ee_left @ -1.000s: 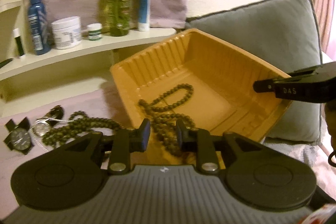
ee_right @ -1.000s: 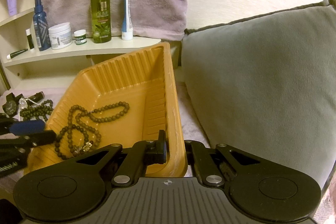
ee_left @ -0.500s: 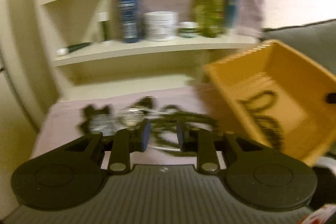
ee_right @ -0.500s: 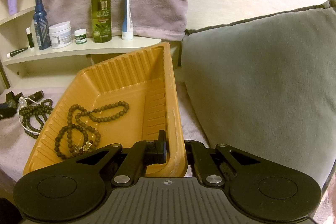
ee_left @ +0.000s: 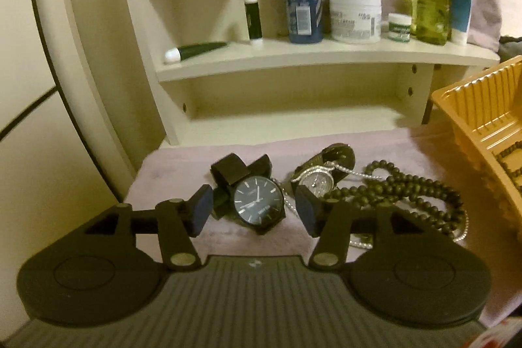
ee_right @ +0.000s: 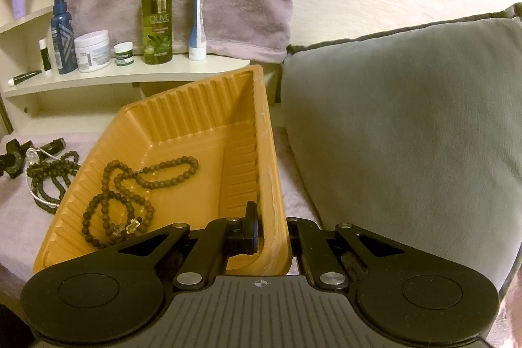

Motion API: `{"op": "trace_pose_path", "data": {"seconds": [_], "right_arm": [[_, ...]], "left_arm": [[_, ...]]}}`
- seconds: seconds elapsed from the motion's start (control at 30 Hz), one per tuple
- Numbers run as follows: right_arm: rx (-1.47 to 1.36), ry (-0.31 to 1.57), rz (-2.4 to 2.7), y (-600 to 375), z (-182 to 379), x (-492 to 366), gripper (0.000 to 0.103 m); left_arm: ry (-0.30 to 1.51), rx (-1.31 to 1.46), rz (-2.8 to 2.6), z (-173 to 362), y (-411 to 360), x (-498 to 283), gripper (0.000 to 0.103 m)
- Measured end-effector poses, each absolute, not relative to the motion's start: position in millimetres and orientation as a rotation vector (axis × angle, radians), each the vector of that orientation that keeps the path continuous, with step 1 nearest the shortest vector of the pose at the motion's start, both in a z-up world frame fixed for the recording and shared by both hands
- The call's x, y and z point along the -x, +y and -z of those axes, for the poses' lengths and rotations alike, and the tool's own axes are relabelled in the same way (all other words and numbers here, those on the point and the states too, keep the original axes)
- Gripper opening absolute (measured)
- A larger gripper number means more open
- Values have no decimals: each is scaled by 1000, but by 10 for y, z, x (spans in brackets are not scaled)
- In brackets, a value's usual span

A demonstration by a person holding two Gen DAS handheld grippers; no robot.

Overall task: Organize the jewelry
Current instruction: 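Grasp the black square-faced watch by its face with the left gripper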

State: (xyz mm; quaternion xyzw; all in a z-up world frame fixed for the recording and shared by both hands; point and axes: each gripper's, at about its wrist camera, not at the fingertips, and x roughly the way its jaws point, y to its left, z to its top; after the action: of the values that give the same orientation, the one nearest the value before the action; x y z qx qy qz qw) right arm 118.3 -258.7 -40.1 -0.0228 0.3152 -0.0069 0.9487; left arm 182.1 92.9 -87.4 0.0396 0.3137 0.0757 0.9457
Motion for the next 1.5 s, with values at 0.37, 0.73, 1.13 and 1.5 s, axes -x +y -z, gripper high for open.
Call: {"op": "trace_pose_path", "data": {"seconds": [0.37, 0.73, 1.13, 1.5], "right_arm": [[49, 643, 16, -2587, 410, -1191, 5], [46, 639, 16, -2599, 411, -1199, 5], [46, 636, 15, -2596, 403, -1185, 5], [49, 637, 15, -2581, 388, -1167, 5]], "left_arm": [[648, -224, -198, 1126, 817, -1962, 54], [655, -275, -147, 1081, 807, -1932, 41], [609, -87, -5, 737, 1035, -1658, 40], [642, -66, 97, 857, 844, -1446, 40]]}}
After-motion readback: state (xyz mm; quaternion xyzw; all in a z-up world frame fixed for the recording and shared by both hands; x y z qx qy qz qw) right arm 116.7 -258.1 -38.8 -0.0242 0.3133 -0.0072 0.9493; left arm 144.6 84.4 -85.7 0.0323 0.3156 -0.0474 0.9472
